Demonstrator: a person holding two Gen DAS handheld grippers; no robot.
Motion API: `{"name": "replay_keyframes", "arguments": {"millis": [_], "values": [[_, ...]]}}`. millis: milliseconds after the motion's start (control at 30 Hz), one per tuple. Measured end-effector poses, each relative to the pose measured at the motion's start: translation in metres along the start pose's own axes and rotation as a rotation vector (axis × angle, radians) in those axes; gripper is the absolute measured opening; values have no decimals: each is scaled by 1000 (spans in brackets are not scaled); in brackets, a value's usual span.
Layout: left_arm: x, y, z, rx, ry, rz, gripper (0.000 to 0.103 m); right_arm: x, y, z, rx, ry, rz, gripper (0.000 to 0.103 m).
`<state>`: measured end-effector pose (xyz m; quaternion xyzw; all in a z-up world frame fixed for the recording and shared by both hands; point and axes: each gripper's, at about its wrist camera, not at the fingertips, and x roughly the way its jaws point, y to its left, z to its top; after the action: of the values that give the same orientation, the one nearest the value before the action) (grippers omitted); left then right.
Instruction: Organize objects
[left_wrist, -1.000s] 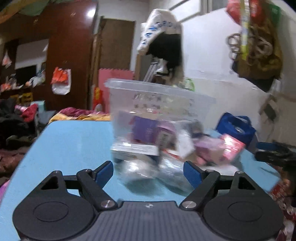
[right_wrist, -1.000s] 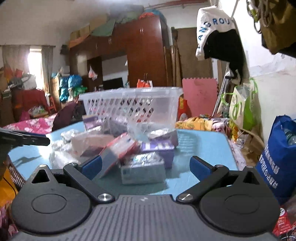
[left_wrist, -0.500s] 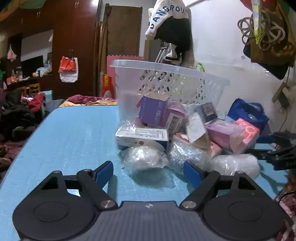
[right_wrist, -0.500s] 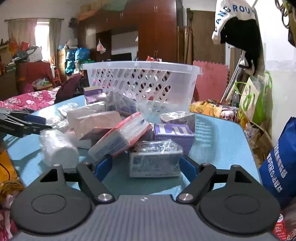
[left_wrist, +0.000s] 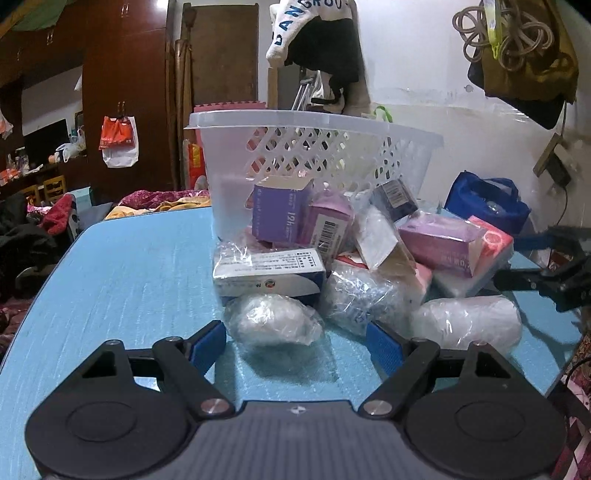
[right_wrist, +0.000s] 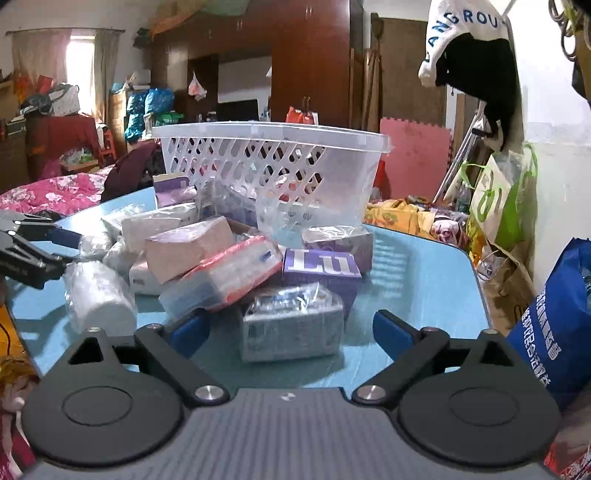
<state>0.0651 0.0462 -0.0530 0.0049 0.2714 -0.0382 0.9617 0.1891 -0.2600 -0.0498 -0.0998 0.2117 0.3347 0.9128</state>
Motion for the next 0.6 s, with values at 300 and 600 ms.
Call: {"name": "replay_keyframes", "arguments": {"millis": [300,600], "values": [[4,-3,1,34,-2,-7,83,13,-10,-1,16,64,56,72],[-10,0,-6,29,-92,13,52,-13,-6,-12,44,-65,46,71]]}}
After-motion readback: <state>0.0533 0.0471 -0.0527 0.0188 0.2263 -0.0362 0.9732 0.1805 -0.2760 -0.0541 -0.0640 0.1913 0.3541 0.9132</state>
